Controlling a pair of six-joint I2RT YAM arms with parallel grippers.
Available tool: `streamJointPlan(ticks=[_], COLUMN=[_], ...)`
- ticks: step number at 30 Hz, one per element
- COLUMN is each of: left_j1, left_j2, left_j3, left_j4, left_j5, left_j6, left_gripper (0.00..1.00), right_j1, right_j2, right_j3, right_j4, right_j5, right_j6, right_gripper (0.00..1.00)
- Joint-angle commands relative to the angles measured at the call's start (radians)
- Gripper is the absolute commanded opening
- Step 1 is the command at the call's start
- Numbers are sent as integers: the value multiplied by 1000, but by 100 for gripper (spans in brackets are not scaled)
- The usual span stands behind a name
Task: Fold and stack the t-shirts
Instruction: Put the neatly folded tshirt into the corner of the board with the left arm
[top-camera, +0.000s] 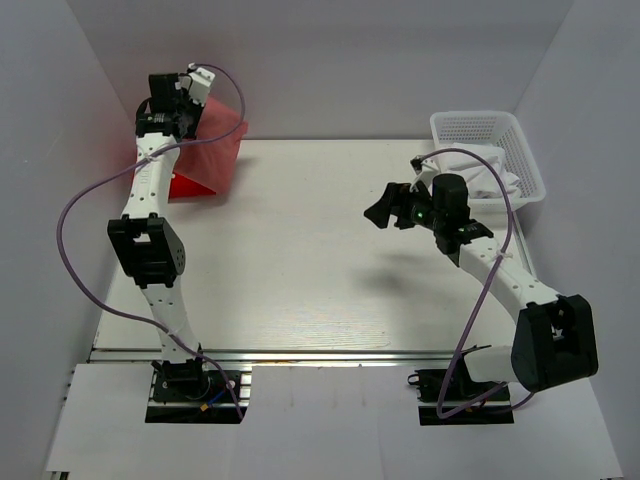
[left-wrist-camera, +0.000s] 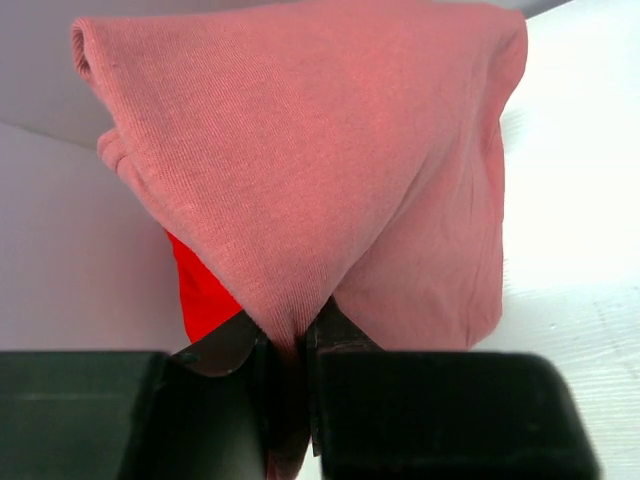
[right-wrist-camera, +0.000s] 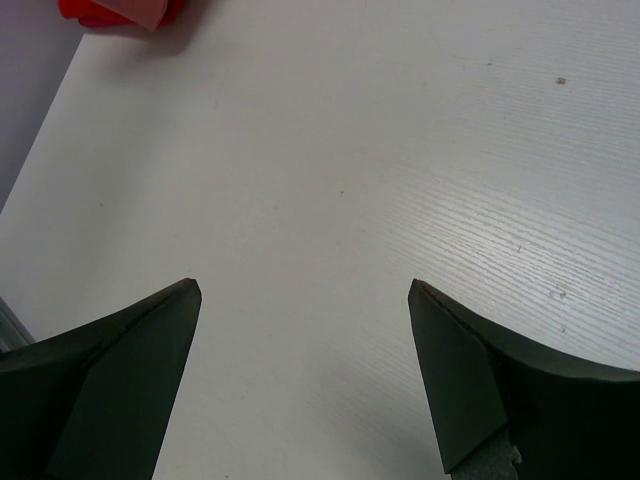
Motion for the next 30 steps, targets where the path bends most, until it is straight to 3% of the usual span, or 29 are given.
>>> streamJointPlan(ticks=[1, 14, 20, 21, 23, 24, 30], left_j1=[38, 173, 208, 208, 208, 208, 199], left_j2=[-14, 133, 221, 232, 250, 259, 249], left_j3=[22, 49, 49, 49, 61, 61, 39], left_j4=[14, 134, 266, 301, 318, 318, 313], left_j5=[45, -115, -318, -352, -388, -388, -336], left_j6=[-10, -99, -112, -111, -102, -102, -144], left_gripper=[0, 0, 2, 39, 95, 100, 100], right_j1=[0, 4, -2, 1, 1, 1, 3], right_j2=[9, 60, 98, 109, 131, 140, 167], right_j3=[57, 115, 151, 157, 174, 177, 187], right_j4=[5, -30, -72, -79, -89, -89, -89], right_j5=[-14, -12, -6, -8, -14, -20, -65], right_j6=[-3, 1, -5, -8, -8, -5, -2], right_gripper=[90, 90, 90, 90, 90, 90, 90])
